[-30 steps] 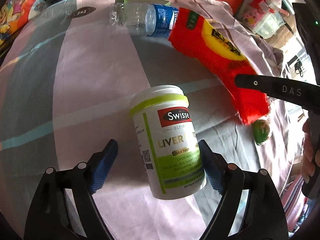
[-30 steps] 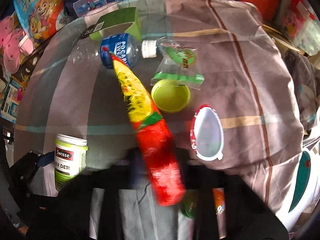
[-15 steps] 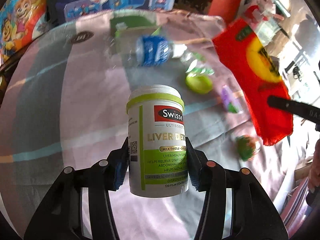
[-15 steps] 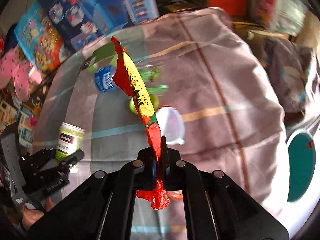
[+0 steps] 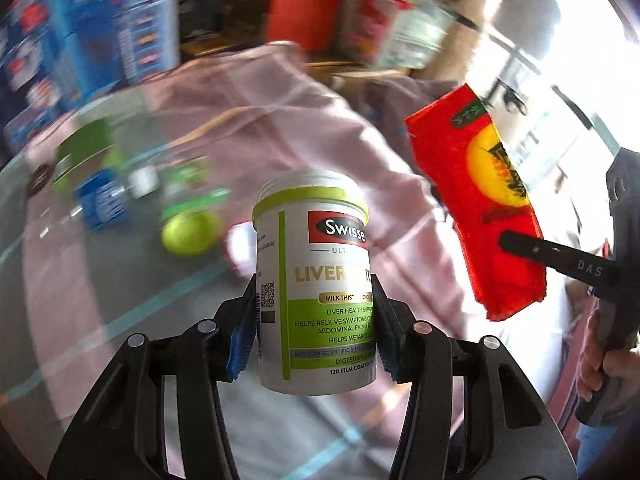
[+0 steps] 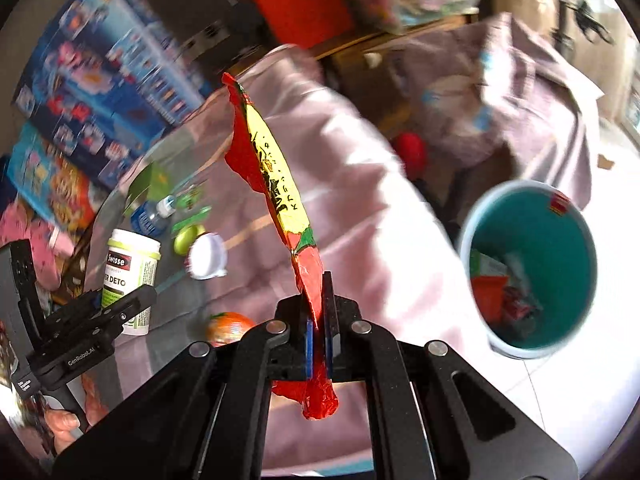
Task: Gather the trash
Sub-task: 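Carry the bottle and red snack bag over the teal bin with both tools, then open both tools to drop the bottle and snack bag into the bin, then move both tools back to the table toward the orange egg container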
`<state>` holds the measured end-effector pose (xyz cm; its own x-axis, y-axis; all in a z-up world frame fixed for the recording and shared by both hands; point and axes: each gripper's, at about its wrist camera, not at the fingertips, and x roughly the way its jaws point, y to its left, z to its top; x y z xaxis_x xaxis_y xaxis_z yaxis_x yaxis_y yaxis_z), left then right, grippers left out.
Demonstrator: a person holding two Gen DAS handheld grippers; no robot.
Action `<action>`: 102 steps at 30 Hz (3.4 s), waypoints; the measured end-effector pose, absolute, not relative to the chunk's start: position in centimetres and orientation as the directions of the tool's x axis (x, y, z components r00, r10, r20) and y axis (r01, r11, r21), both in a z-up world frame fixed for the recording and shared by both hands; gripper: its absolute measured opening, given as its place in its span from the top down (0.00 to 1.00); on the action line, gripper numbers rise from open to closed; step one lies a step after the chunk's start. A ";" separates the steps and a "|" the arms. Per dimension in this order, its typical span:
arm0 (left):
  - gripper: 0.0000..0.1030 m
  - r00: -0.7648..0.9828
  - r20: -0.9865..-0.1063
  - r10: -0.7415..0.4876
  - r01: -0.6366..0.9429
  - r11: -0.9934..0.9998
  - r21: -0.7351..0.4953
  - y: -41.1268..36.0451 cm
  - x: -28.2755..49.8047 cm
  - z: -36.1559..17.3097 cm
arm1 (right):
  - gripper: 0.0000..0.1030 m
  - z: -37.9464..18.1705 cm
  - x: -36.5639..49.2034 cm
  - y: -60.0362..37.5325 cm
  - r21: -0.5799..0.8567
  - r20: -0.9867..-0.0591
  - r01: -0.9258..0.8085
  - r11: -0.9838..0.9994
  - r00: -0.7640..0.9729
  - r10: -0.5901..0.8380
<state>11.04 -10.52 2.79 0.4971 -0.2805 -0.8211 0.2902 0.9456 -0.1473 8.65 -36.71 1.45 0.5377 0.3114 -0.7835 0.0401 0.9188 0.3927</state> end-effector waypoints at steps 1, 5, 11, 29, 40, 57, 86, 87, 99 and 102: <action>0.50 0.488 -0.823 -0.292 0.312 0.938 -0.148 -12.1 11.2 2.8 | 0.96 1.3 8.3 -37.8 0.396 -0.782 0.053 0.917 0.543 0.307; 0.50 0.459 -0.827 -0.324 0.385 0.912 -0.144 -17.5 11.6 2.8 | 0.96 0.7 7.1 -42.1 0.410 -0.775 0.104 0.906 0.563 0.286; 0.50 0.412 -0.843 -0.346 0.485 0.866 -0.118 -24.5 12.3 1.9 | 0.96 -0.7 6.1 -47.6 0.431 -0.774 0.187 0.883 0.581 0.254; 0.50 0.268 -0.899 -0.348 0.624 0.773 -0.113 -37.0 15.1 -3.4 | 0.91 -7.7 6.3 -57.1 0.416 -0.850 0.387 0.823 0.487 0.201; 0.50 0.216 -0.920 -0.327 0.644 0.756 -0.118 -39.2 15.8 -5.8 | 0.42 -8.4 6.2 -58.9 0.396 -0.859 0.441 0.806 0.488 0.155; 0.31 0.200 -0.928 -0.315 0.655 0.747 -0.112 -39.9 15.6 -6.7 | 0.29 -8.8 5.6 -59.4 0.376 -0.882 0.501 0.779 0.451 0.136; 0.15 0.316 -0.883 -0.348 0.486 0.859 -0.165 -24.1 13.4 -2.8 | 0.26 -4.5 7.7 -45.9 0.325 -0.893 0.317 0.891 0.414 0.178; 0.14 0.323 -0.883 -0.340 0.468 0.868 -0.163 -22.6 13.3 -2.7 | 0.26 -4.5 7.8 -45.1 0.322 -0.893 0.304 0.897 0.410 0.182; 0.06 0.435 -0.865 -0.250 0.290 0.948 -0.129 -8.5 11.4 -2.6 | 0.24 -3.5 9.1 -31.7 0.265 -0.903 0.006 0.964 0.351 0.246; 0.06 0.450 -0.862 -0.232 0.244 0.961 -0.131 -5.4 11.1 -3.1 | 0.24 -3.6 9.4 -29.0 0.253 -0.910 -0.042 0.966 0.330 0.253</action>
